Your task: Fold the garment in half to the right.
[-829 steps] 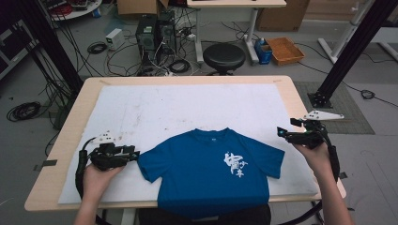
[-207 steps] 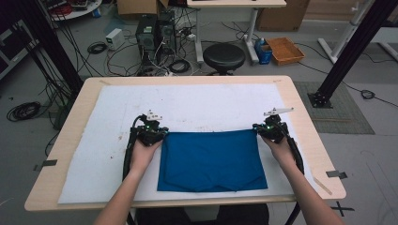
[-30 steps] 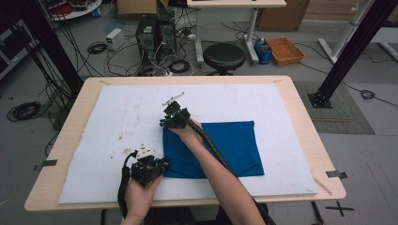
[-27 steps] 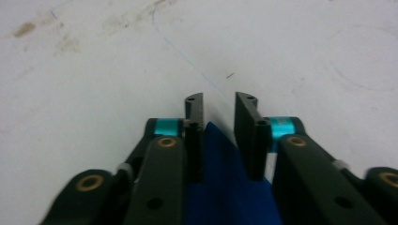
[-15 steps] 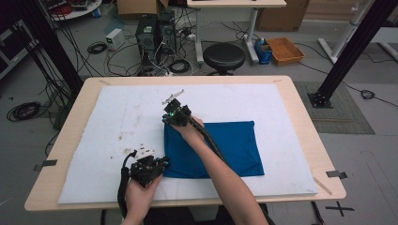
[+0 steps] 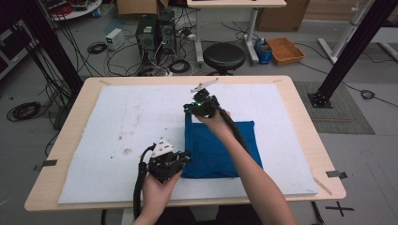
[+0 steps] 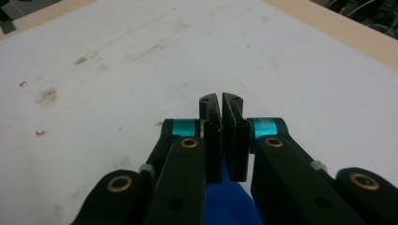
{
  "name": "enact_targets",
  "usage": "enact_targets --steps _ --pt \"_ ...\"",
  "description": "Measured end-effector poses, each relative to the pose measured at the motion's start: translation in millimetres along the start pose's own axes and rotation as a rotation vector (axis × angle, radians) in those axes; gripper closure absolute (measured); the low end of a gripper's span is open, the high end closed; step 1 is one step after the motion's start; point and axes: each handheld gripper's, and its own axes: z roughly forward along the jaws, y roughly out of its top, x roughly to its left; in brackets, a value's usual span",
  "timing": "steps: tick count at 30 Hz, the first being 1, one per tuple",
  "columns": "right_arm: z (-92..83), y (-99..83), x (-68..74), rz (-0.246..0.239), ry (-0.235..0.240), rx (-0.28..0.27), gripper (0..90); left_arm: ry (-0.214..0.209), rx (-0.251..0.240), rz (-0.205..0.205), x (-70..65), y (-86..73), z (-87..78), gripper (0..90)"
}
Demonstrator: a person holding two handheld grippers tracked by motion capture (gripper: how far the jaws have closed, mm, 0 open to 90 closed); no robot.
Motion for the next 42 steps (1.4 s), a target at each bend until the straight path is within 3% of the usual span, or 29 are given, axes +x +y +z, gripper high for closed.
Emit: enact_targets --steps 9,15,18,20,23,25,27,30,33,35,39,42 --pt "-47.4 -22.3 -38.9 0.036 -0.053 -0.008 87.4 -0.083 0.001 0.004 -26.3 15.7 38.4 85.0" --pt "-68.8 -38.9 -61.3 0.063 -0.086 -0.008 90.0 -0.146 0.025 -0.004 -47.7 19.7 71.6 85.3" --pt "-74.8 -50.6 -71.6 0.078 -0.101 0.015 90.0 -0.153 0.047 0.003 -57.7 17.6 89.2 85.3" --pt "-76.0 -59.2 -76.4 0.087 -0.102 0.029 90.0 -0.154 0.063 0.004 -61.0 15.6 96.0 85.3" --pt "-74.4 -71.9 -79.9 0.153 -0.087 0.059 83.9 -0.15 0.075 0.017 -63.1 13.9 99.6 85.4" --pt "-70.7 -80.4 -81.3 0.191 -0.103 0.104 76.1 -0.148 0.079 0.017 -63.0 13.7 100.2 85.4" --pt "-67.3 -89.3 -84.3 0.231 -0.125 0.127 74.7 -0.144 0.08 0.012 -62.9 13.4 101.3 85.3" --pt "-63.7 -100.1 -90.5 0.3 -0.117 0.13 74.3 -0.144 0.085 0.015 -63.8 12.8 102.1 85.3" --pt "-59.9 -104.4 -91.8 0.323 -0.128 0.154 72.5 -0.145 0.086 0.016 -64.7 12.4 103.5 85.3" --pt "-57.9 -104.3 -90.3 0.318 -0.116 0.163 72.5 -0.145 0.089 0.019 -65.0 12.4 104.4 85.3" --pt "-51.8 -105.0 -87.9 0.301 -0.139 0.195 72.9 -0.144 0.088 0.024 -65.8 11.9 105.7 85.3" --pt "-49.8 -105.7 -86.5 0.282 -0.135 0.201 86.5 -0.144 0.089 0.027 -65.6 11.8 105.7 85.3"
